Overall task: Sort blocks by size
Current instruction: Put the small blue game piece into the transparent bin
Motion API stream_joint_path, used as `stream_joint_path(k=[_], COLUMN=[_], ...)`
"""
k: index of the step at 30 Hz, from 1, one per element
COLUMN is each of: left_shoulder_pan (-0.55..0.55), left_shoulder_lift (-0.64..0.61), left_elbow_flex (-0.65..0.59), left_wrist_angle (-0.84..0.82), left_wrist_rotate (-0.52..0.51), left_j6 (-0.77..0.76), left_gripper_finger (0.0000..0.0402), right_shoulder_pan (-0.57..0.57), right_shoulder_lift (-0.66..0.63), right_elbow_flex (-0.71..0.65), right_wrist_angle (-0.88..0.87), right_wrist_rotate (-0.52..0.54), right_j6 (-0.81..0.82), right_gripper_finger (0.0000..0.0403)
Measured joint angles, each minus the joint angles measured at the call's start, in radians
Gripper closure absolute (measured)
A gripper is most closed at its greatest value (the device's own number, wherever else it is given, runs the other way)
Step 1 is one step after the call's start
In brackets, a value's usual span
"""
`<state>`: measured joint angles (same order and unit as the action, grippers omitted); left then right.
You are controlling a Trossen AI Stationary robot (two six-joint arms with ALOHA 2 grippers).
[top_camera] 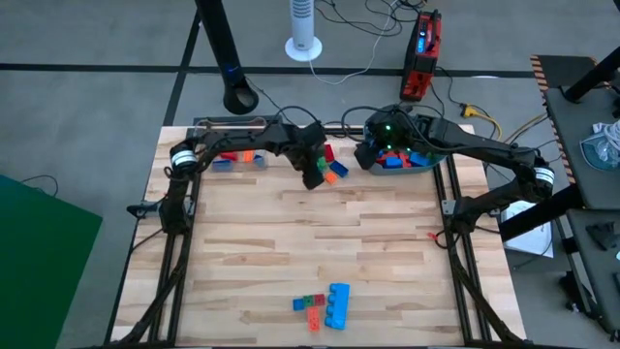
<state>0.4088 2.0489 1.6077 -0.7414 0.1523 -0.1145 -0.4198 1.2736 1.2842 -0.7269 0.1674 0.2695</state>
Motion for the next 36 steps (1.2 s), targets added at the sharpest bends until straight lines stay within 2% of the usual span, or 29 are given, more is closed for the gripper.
stream_joint_path(k=[4,8,14,30,36], left_shoulder_pan=[-0.007,-0.006,0.004,0.007,0.008], left_shoulder_lift=[0.000,0.002,0.029,0.099,0.093], left_elbow_flex=[0.000,0.000,0.000,0.002,0.005], left_wrist_angle=[0.012,0.051,0.114,0.143,0.077], left_wrist_rotate=[-0.007,-0.005,-0.011,-0.030,0.082], left_j6=[0.360,0.512,0.551,0.517,0.459], left_gripper_finger=[0.0204,0.0177,0.0173,0.0182,0.0206], right_shoulder_pan=[0.000,0.000,0.000,0.000,0.000], right_shoulder_lift=[0.000,0.000,0.000,0.000,0.000], right_elbow_flex=[0.000,-0.001,-0.009,-0.040,-0.045], right_wrist_angle=[0.000,0.000,0.000,0.000,0.000], right_wrist_rotate=[-0.019,-0.034,-0.036,-0.036,-0.038], right_j6=[0.013,0.028,0.037,0.046,0.061], right_gripper_finger=[0.0184,0.0184,0.0184,0.0184,0.0184])
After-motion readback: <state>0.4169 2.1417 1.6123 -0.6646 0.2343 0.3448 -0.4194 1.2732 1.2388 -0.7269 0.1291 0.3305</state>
